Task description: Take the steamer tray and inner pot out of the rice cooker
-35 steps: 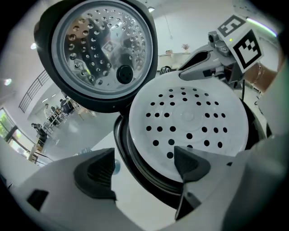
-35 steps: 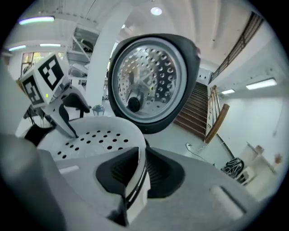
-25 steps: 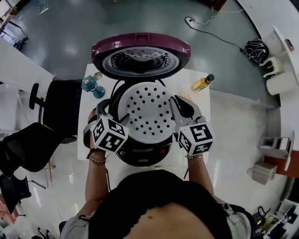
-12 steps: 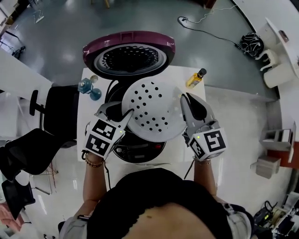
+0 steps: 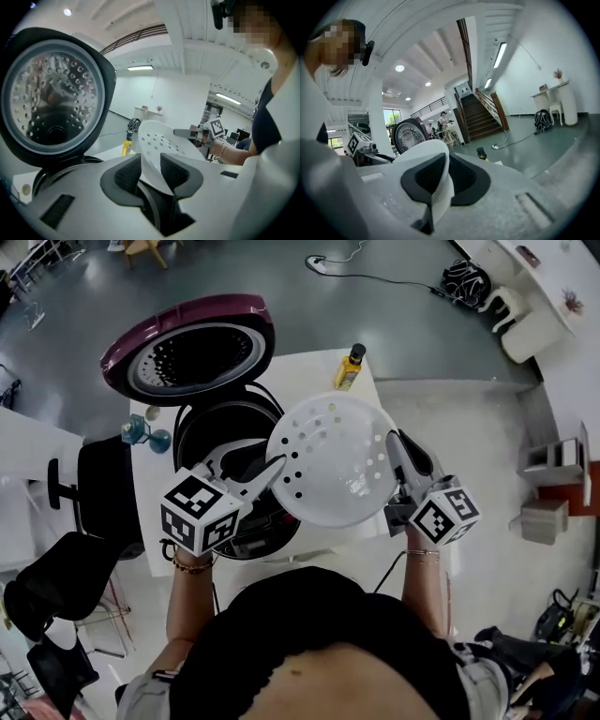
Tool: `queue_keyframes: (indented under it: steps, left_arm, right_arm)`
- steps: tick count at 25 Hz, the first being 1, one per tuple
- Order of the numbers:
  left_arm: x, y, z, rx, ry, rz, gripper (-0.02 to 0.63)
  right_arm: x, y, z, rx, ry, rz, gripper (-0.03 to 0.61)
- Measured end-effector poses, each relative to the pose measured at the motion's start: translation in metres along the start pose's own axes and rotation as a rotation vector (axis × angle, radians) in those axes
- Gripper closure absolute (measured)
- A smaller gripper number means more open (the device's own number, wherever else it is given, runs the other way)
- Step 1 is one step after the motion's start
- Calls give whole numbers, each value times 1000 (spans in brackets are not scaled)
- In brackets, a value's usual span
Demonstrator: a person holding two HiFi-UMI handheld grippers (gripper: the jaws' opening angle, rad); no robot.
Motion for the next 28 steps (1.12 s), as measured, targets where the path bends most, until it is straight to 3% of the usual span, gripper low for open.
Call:
queue_keyframes:
  steps: [6, 8, 13, 16, 19, 22, 28]
  left_arm:
    - [-27, 8, -25, 43, 153, 8, 486]
    - [-30, 9, -29, 46, 167, 16, 484]
    - [-10, 15, -24, 68, -1, -7, 483]
    - [0, 19, -16, 75, -62, -6, 510]
    - [10, 19, -3, 5, -98, 85, 573]
    - [22, 20, 11, -61, -120, 189, 595]
    - [37, 29, 33, -51, -227, 173, 606]
  right_arm:
    - [-31, 28, 44, -12, 91, -141, 548]
    - [-45, 32, 58, -24, 126, -174, 548]
    - [-90, 59, 86, -45, 216, -291, 549]
    - [-113, 85, 95, -4, 269, -323, 549]
    - [-130, 119, 94, 79, 305, -332, 549]
    - [-140, 150, 84, 132, 306, -373, 549]
    - [-153, 188, 64, 206, 319, -398, 549]
Point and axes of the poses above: the fingertips, and each gripper's own axes: z backward along the fingers, x to its left, y out of its underside, the point moved 6 cm from there along z, backward along the fingers, and after that the axes turned 4 degrees about -y, right-handed, at the moved point
